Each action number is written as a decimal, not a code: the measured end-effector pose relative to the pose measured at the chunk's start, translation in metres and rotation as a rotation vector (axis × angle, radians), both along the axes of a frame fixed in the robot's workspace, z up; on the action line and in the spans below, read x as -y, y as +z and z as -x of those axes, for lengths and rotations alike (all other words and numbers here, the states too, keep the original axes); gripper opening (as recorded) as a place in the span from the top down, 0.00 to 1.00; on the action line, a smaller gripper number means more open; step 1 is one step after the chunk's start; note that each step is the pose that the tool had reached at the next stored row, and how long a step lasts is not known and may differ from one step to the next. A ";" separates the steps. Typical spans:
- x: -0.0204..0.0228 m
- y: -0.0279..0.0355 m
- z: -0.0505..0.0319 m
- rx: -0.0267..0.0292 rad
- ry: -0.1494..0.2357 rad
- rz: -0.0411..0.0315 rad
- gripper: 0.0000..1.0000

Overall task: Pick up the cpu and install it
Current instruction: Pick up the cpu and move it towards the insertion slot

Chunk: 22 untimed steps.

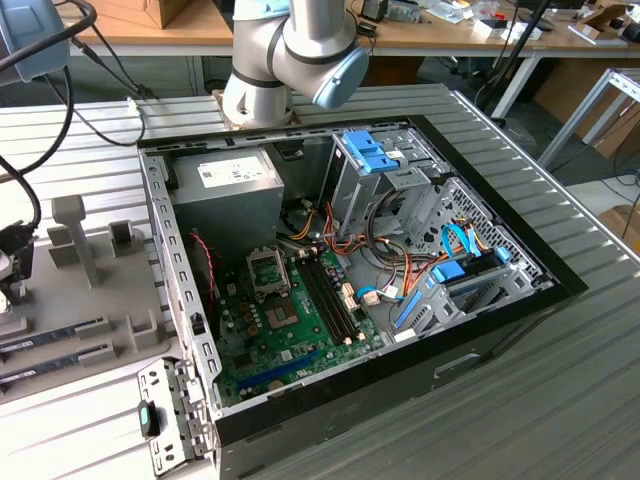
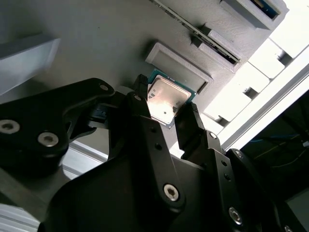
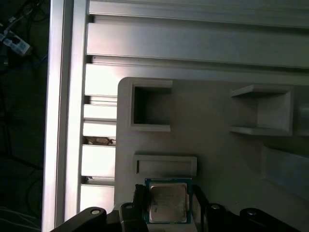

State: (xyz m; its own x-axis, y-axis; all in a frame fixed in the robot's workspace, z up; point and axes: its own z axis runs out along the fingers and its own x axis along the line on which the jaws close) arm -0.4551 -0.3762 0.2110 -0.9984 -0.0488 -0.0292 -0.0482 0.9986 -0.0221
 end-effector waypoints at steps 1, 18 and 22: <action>0.0000 0.0007 0.0000 0.0000 0.000 0.0000 0.53; 0.0000 0.0096 0.0000 -0.0001 0.000 -0.0001 0.53; 0.0000 0.0120 0.0000 0.0001 0.000 -0.0002 0.53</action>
